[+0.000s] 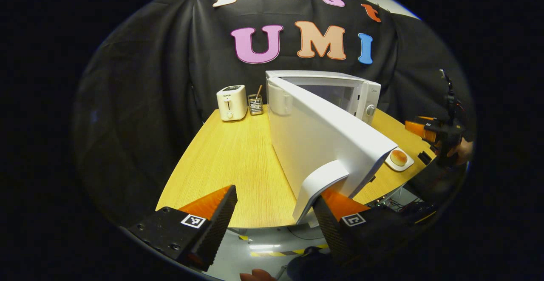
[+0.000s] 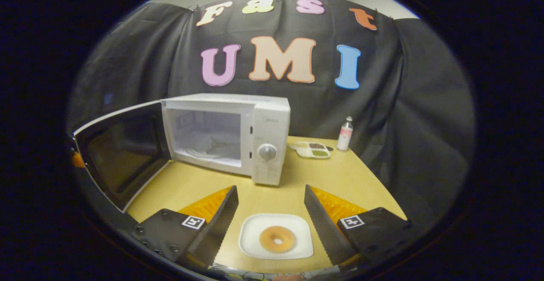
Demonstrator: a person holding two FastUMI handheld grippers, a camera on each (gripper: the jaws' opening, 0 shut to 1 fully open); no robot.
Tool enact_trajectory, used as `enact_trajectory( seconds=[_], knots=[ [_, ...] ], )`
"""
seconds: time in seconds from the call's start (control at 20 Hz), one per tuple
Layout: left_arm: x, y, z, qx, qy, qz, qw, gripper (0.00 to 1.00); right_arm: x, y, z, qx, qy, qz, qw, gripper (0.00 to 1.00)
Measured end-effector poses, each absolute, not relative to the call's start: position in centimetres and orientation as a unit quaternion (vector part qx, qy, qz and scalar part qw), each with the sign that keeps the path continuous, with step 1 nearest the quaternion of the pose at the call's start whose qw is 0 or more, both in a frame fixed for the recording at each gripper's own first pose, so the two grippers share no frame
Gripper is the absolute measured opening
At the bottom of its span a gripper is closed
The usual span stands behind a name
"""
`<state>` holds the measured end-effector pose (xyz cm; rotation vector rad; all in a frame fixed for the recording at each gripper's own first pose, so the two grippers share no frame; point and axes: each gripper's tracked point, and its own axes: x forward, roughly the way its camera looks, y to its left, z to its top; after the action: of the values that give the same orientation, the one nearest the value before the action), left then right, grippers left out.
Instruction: Open the microwave oven with the left hand, put the food in, and close the microwave oven.
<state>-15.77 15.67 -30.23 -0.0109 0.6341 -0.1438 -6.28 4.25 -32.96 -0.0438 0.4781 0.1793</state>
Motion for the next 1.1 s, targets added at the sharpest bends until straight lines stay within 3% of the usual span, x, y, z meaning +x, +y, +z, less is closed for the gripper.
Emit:
enact_trajectory(
  seconds=[0.45,0.7,0.95,1.1],
  knots=[
    [-17.3,17.0,-27.3,0.016,0.301,-0.055,0.952,0.99,-8.1,4.4,-41.3,-0.055,0.318,0.099,0.941,0.99],
    [-16.8,18.7,-23.0,0.016,0.258,-0.03,0.965,0.98,-8.2,3.7,-43.9,-0.077,0.346,0.089,0.931,0.98],
    [-14.2,20.3,-15.7,-0.002,0.168,0.009,0.986,0.98,-8.5,3.4,-45.5,-0.082,0.368,0.081,0.923,0.99],
    [-12.9,22.0,-10.9,0.031,0.093,0.072,0.993,1.0,-8.3,3.4,-45.7,-0.059,0.369,0.073,0.925,0.99]
  ],
)
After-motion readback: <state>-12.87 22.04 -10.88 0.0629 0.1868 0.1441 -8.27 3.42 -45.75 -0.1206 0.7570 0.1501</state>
